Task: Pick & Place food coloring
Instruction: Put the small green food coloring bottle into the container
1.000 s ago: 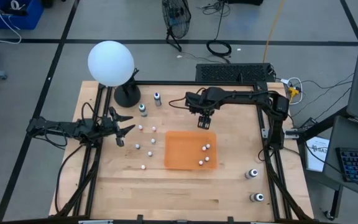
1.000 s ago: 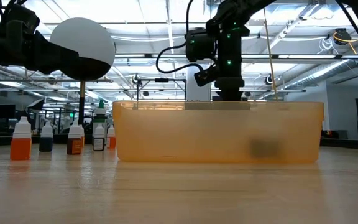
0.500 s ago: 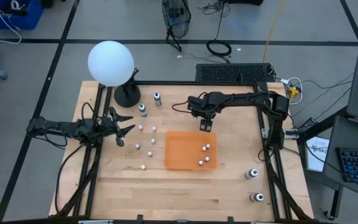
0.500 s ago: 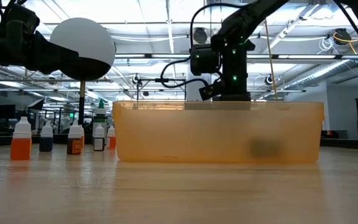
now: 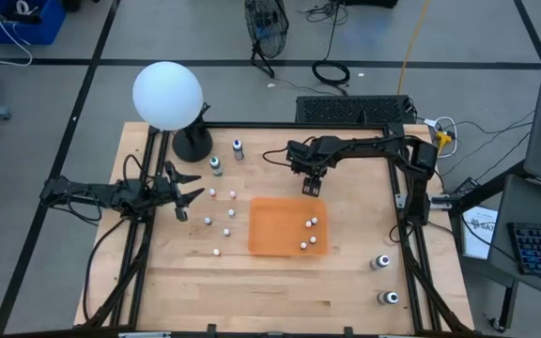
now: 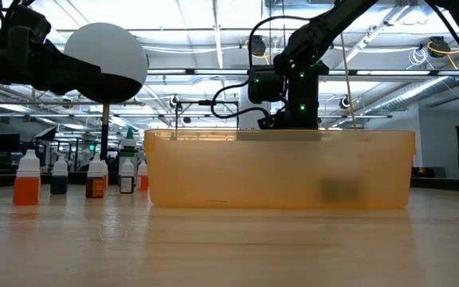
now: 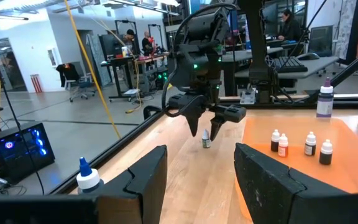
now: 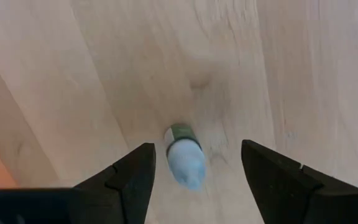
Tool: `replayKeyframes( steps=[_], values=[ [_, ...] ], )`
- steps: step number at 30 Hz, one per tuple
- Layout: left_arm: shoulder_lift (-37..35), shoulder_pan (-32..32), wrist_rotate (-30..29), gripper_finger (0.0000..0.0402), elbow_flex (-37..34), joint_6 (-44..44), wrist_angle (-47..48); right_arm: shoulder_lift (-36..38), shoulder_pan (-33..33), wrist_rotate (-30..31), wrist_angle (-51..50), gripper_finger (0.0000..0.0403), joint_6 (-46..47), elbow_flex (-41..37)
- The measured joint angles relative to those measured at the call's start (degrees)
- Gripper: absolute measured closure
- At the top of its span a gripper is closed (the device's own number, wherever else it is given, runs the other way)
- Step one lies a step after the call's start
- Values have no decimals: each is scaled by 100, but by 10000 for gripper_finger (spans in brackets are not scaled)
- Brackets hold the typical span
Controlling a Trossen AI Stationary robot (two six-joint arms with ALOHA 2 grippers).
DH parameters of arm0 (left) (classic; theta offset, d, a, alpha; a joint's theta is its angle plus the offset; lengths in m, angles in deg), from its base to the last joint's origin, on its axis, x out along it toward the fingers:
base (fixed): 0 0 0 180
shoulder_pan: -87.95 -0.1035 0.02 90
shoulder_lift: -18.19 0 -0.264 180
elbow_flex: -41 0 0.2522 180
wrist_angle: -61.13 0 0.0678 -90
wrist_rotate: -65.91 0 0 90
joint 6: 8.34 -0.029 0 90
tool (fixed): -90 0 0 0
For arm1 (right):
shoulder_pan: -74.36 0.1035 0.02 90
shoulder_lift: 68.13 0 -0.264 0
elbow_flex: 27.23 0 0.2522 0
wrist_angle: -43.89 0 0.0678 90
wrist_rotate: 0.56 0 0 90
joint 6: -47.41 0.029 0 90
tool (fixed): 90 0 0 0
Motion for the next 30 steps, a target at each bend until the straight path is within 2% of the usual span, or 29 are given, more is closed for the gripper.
replayKeyframes(
  steps=[5,11,16,21,30],
  values=[
    [1,1,0,215,0,0,0,0,0,-1,0,184,2,0],
    [2,2,0,215,0,0,0,0,0,-148,-5,223,4,0],
    [1,0,0,215,0,0,1,0,-23,-299,11,278,22,0],
    [0,2,0,215,0,0,0,4,-28,-302,37,357,-26,2],
    [2,0,0,215,0,0,0,92,155,-293,63,358,-134,2]
  ],
)
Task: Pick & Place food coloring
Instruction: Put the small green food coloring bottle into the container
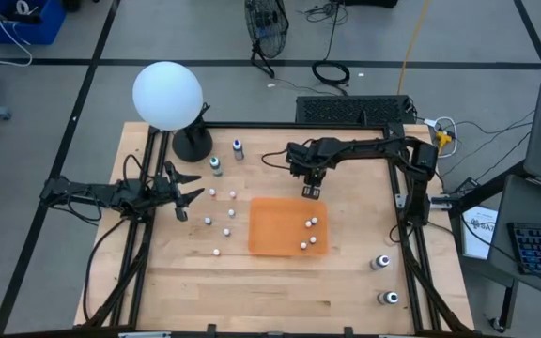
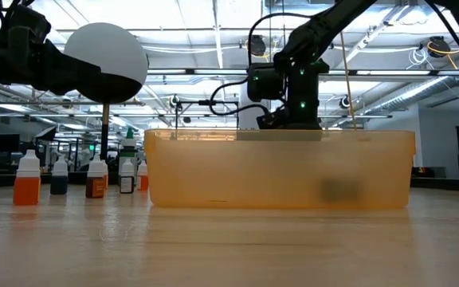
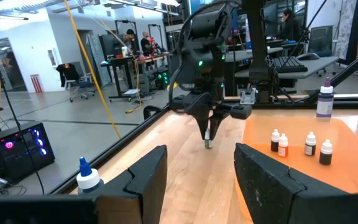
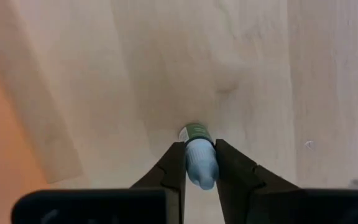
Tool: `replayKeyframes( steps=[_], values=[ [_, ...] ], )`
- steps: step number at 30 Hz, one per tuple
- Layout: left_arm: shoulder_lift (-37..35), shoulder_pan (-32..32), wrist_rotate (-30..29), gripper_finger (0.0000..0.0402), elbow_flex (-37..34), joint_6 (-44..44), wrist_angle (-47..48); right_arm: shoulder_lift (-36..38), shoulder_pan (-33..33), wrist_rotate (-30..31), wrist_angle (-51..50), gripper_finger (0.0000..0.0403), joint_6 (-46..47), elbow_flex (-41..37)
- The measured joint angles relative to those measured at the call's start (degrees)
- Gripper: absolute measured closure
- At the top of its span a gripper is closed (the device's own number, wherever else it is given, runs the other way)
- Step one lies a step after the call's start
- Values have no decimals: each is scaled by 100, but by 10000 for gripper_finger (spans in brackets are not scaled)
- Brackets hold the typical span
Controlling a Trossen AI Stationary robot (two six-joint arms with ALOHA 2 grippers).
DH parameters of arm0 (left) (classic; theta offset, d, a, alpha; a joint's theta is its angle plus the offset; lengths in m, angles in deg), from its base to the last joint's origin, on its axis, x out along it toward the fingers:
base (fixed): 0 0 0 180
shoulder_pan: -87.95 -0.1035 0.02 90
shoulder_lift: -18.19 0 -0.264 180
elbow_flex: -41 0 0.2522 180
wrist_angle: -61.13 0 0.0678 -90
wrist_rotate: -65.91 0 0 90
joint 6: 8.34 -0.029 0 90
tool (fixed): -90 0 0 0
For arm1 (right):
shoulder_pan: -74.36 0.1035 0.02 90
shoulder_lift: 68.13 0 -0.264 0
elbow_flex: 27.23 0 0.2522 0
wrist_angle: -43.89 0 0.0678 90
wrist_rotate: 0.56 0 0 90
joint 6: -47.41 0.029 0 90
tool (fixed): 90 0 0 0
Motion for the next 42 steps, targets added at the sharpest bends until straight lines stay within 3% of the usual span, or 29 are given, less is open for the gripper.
replayKeyframes(
  steps=[9,13,16,23,28,31,34,42],
  values=[
    [0,2,0,215,0,2,2,1313,554,39,69,358,268,48],
    [-2,2,0,215,0,0,1,2020,1163,310,113,358,702,67],
    [-1,1,0,215,0,0,0,2155,1720,575,-384,358,1131,435],
    [-2,0,-2,215,0,0,0,1245,2838,940,-2135,358,1931,2159],
    [-2,0,-2,215,0,0,1,306,3225,864,-2686,358,1782,3049],
    [-2,2,-2,215,0,0,0,-89,3288,443,-2685,358,1609,3010],
    [-1,1,-1,215,0,0,0,-296,3285,389,-2592,358,1585,2659],
    [-1,2,-1,215,0,1,2,-300,3178,-156,-1524,358,1687,1602]
  ],
)
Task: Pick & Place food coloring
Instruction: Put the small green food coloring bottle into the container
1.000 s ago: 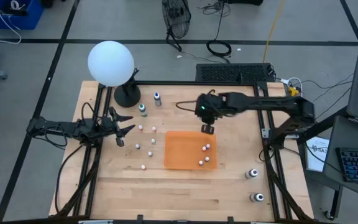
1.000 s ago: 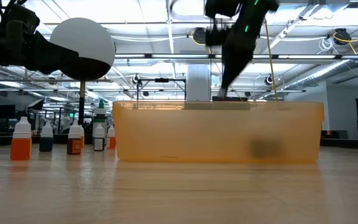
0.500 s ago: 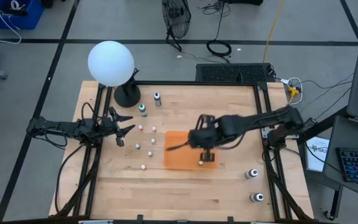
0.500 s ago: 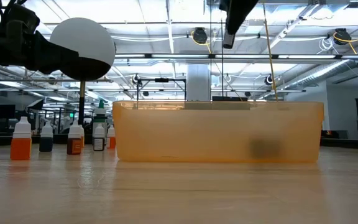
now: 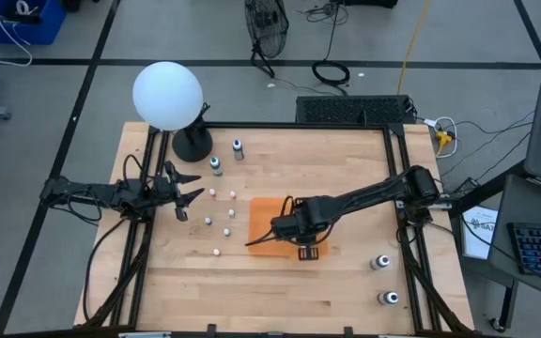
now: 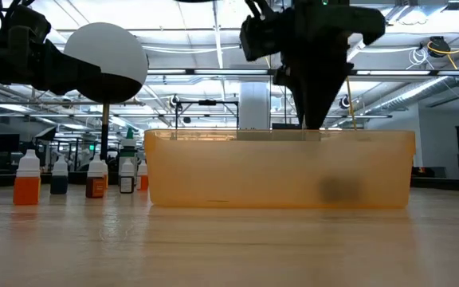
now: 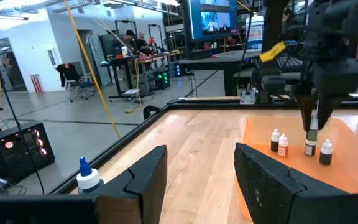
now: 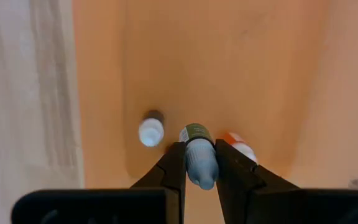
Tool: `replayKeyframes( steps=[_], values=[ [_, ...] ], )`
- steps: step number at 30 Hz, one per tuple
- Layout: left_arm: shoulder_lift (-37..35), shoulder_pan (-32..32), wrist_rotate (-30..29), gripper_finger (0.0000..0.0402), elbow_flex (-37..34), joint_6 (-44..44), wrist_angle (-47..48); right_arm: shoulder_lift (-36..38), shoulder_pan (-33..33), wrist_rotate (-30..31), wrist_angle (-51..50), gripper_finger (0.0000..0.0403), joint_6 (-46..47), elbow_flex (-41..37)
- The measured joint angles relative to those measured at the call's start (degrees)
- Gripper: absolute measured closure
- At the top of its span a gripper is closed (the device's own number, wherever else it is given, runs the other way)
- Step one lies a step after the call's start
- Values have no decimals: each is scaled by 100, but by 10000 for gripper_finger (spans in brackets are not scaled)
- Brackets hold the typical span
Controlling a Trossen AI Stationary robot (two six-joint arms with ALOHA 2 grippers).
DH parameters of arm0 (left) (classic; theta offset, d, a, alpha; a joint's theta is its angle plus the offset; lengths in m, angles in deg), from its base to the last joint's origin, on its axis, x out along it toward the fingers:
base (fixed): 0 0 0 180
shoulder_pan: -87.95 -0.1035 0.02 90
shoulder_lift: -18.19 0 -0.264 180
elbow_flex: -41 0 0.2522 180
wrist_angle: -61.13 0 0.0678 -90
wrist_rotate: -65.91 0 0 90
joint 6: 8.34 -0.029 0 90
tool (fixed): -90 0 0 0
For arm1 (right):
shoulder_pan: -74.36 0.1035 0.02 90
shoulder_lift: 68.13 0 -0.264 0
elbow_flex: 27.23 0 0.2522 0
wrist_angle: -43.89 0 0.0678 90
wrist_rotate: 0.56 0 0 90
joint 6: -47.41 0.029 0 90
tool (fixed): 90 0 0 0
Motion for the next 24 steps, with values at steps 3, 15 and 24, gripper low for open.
replayKeyframes(
  steps=[3,15,24],
  values=[
    [1,-2,-1,215,0,-1,-2,11,-9,-4,236,358,-3,-199],
    [-1,0,1,215,0,-1,-2,7,-98,-153,1248,358,-64,-1093],
    [1,0,-1,215,0,-1,-2,7,-98,-429,1284,327,144,-1143]
  ],
)
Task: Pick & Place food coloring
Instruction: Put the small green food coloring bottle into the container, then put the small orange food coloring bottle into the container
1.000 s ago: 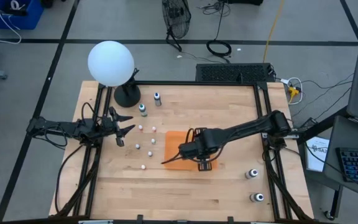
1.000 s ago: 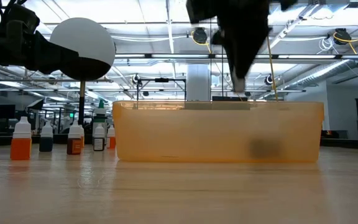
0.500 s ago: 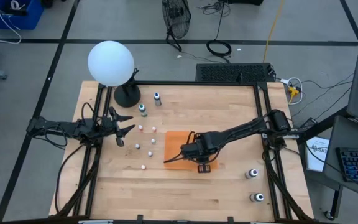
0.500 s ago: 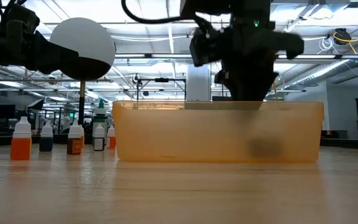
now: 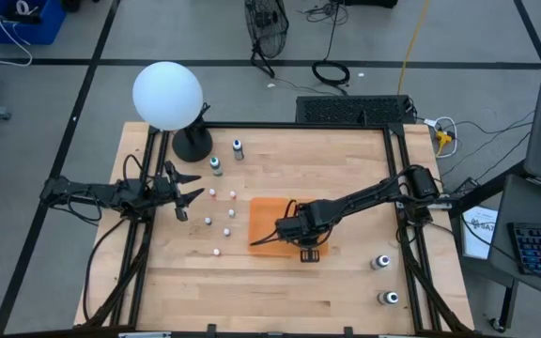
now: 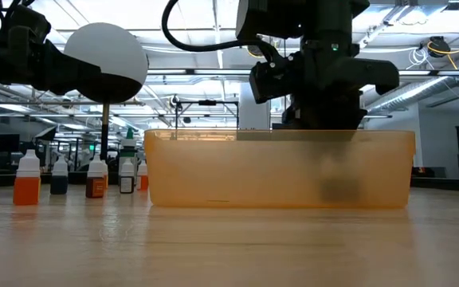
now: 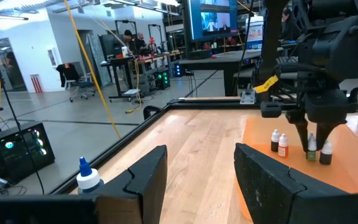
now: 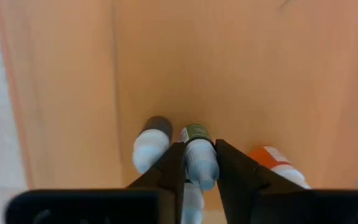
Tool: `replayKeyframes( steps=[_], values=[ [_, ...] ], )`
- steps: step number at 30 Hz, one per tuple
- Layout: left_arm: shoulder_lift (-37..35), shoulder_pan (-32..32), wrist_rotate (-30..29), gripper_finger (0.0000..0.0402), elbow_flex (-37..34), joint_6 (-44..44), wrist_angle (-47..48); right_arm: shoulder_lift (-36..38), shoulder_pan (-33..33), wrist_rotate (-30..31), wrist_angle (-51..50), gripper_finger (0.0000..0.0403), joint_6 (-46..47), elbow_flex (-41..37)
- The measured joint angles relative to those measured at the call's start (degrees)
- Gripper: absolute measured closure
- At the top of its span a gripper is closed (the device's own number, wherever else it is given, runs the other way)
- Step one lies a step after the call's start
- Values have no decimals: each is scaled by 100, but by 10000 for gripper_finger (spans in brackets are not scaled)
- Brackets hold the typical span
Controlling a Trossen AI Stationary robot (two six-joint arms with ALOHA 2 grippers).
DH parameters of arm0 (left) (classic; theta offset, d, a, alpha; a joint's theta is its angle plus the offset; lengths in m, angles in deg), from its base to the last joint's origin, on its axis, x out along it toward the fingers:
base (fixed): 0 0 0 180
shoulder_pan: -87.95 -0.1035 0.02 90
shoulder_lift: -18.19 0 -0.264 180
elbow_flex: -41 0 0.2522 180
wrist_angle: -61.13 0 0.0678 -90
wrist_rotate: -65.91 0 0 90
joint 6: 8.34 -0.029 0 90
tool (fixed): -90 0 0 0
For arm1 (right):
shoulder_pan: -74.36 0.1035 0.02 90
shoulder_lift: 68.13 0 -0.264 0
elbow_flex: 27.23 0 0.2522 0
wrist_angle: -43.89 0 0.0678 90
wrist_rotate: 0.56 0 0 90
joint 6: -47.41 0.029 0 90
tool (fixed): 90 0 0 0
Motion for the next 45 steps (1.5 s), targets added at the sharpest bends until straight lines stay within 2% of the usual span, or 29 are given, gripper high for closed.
replayKeyframes(
  steps=[5,9,17,22,28,31,35,38,42,45],
  values=[
    [-2,0,0,215,0,0,0,0,0,-6,-2,241,140,0],
    [0,0,1,215,0,0,0,0,0,-6,-264,212,231,195],
    [0,0,0,215,0,0,2,0,-57,-3,-1372,217,237,1165],
    [0,-2,2,215,0,0,0,38,-79,-5,-2464,222,241,2008],
    [-2,-2,2,215,0,0,1,701,-17,-2,-2823,223,388,2289],
    [-2,-1,1,215,0,0,1,1182,-24,265,-2827,223,584,2206],
    [0,0,0,215,0,0,4,1907,-87,739,-3076,223,216,2001],
    [0,-2,2,215,0,0,2,2616,-88,1160,-3107,222,735,1615],
    [-2,-1,2,215,0,1,0,3840,146,2260,-2236,223,932,581],
    [0,-2,2,215,0,2,-2,4896,267,2640,-1154,224,647,-501]
  ],
)
